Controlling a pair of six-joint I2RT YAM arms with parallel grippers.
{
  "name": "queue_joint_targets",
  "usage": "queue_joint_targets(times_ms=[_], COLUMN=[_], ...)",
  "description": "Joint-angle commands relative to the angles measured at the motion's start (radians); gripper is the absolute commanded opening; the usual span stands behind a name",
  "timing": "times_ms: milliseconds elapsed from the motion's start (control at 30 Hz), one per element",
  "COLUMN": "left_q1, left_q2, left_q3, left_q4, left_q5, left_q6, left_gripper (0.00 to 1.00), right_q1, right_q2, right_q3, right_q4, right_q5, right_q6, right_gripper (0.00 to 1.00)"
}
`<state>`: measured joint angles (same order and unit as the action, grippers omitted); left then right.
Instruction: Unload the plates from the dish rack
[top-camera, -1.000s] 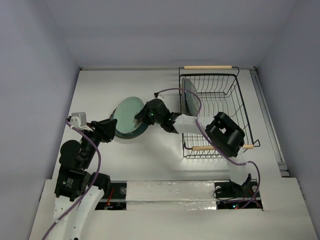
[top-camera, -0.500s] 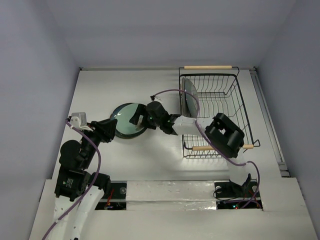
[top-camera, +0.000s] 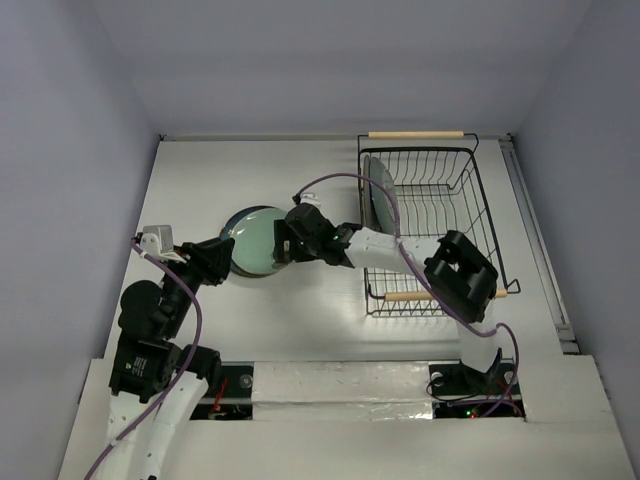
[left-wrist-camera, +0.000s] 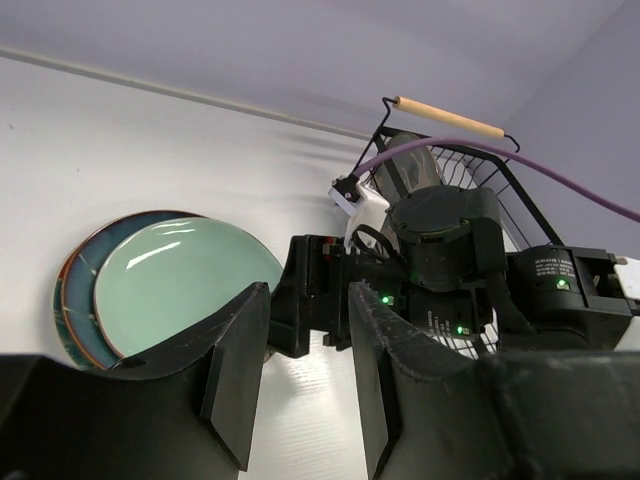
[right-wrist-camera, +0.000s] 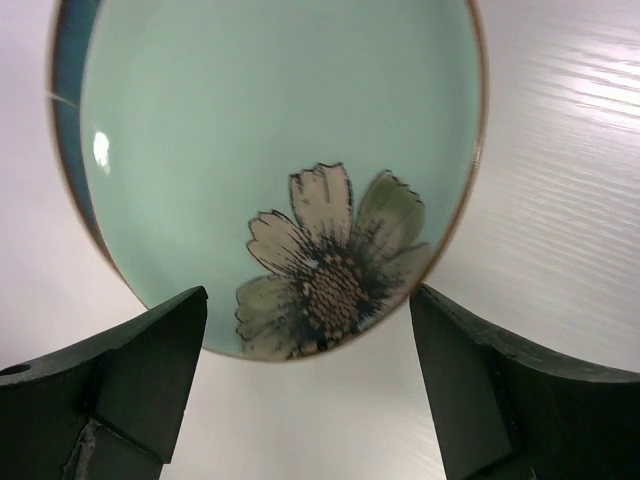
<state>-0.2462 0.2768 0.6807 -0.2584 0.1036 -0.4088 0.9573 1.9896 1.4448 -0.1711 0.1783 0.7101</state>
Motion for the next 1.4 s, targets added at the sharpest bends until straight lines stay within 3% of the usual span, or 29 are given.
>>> queue_joint_targets(times_ms=[0,167,233,267,300,367,533,700,733,767,800,900,1367], left_q1=[0.007,0.007,0.007,0.007,0.007,0.007,0.007,0.007,0.007,0.007,0.007,0.007,0.007], left_q2=[-0.014,-0.011,-0.01,-0.008,-0.008,-0.01,-0.008,-0.008,-0.008,-0.007,-0.004,0.001,0.009], left_q3=[-0.004,-0.004,-0.003,-0.003,-0.003,-0.003,-0.003,-0.003,-0.003,-0.004,-0.004,-0.004,-0.001], left_q4=[0.051,0.051,0.048,0.05,0.05,0.047,0.047,0.048,0.05,0.048,0.051,0.051,0.047], left_q5=[0.011,0.011,0.008,0.01,0.007,0.005,0.005,0.008,0.01,0.011,0.011,0.016,0.008], left_q6=[-0.002,-0.004,-0.002,-0.002,-0.004,-0.004,-0.004,-0.004,-0.004,-0.004,-0.004,-0.004,-0.004], left_gripper=[0.35,0.35,0.35,0.35,0.35,0.35,0.35,0.35,0.35,0.35,0.35,0.35,0.35], right_q1=[0.008,0.017,0.029,0.029,0.029,0.029,-0.02,-0.138,-0.156,-0.188,-0.199,-0.221,-0.31], right_q2=[-0.063,-0.12,-0.173,-0.202,-0.234,-0.349,-0.537,-0.646,-0.67,-0.681,-0.689,-0.684,-0.442], right_q3=[0.051,0.075,0.084,0.077,0.066,0.042,-0.023,-0.116,-0.147,-0.162,-0.176,-0.198,-0.178], right_q4=[-0.094,-0.123,-0.134,-0.122,-0.116,-0.111,-0.214,-0.317,-0.324,-0.326,-0.327,-0.337,-0.243], right_q5=[0.059,0.012,-0.008,-0.014,-0.014,0.07,0.36,0.457,0.457,0.44,0.428,0.369,0.342], right_q6=[-0.098,-0.17,-0.204,-0.211,-0.227,-0.239,-0.319,-0.368,-0.379,-0.392,-0.421,-0.474,-0.535], right_gripper=[0.87,0.83,0.7,0.59,0.21,0.0,0.0,0.02,0.1,0.25,0.5,0.67,0.66])
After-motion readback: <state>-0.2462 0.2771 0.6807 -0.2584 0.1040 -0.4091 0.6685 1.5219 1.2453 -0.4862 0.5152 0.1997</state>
